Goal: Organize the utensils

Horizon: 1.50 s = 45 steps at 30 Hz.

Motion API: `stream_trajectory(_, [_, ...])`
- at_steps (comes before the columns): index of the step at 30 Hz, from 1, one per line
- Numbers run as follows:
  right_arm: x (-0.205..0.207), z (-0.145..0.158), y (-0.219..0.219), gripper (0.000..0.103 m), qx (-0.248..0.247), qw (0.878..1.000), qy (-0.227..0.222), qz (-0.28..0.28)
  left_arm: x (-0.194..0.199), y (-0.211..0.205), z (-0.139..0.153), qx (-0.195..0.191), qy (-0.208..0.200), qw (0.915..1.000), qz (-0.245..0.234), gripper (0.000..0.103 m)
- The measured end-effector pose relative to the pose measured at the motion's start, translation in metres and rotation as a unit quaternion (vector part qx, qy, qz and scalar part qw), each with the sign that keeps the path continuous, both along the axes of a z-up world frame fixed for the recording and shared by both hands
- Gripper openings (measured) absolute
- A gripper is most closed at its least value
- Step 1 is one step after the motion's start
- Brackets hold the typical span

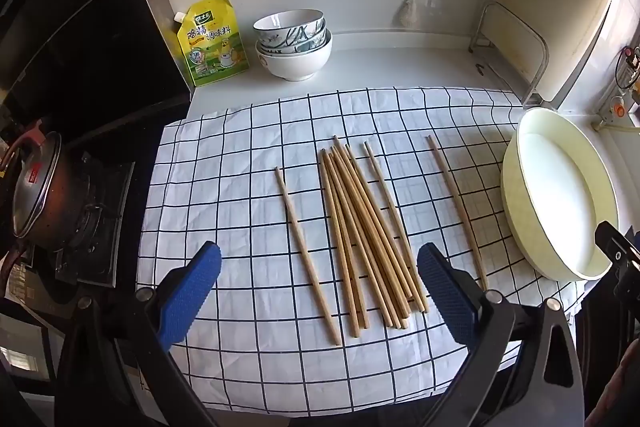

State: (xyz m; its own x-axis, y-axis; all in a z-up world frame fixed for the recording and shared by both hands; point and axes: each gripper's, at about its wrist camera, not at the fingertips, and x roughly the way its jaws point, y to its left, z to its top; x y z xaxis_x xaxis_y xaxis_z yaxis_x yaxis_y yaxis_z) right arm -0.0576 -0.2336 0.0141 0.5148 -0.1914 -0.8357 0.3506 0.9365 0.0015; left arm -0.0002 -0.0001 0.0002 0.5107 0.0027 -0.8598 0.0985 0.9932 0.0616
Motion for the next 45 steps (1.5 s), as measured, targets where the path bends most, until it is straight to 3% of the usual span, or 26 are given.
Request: stream_trajectory(45, [-0.005, 0.0045, 0.001, 0.095, -0.002, 1.0, -0.007, -0.004, -0.0008, 0.002, 0.0086, 0.007, -0.008, 0.9999, -0.001, 0.097])
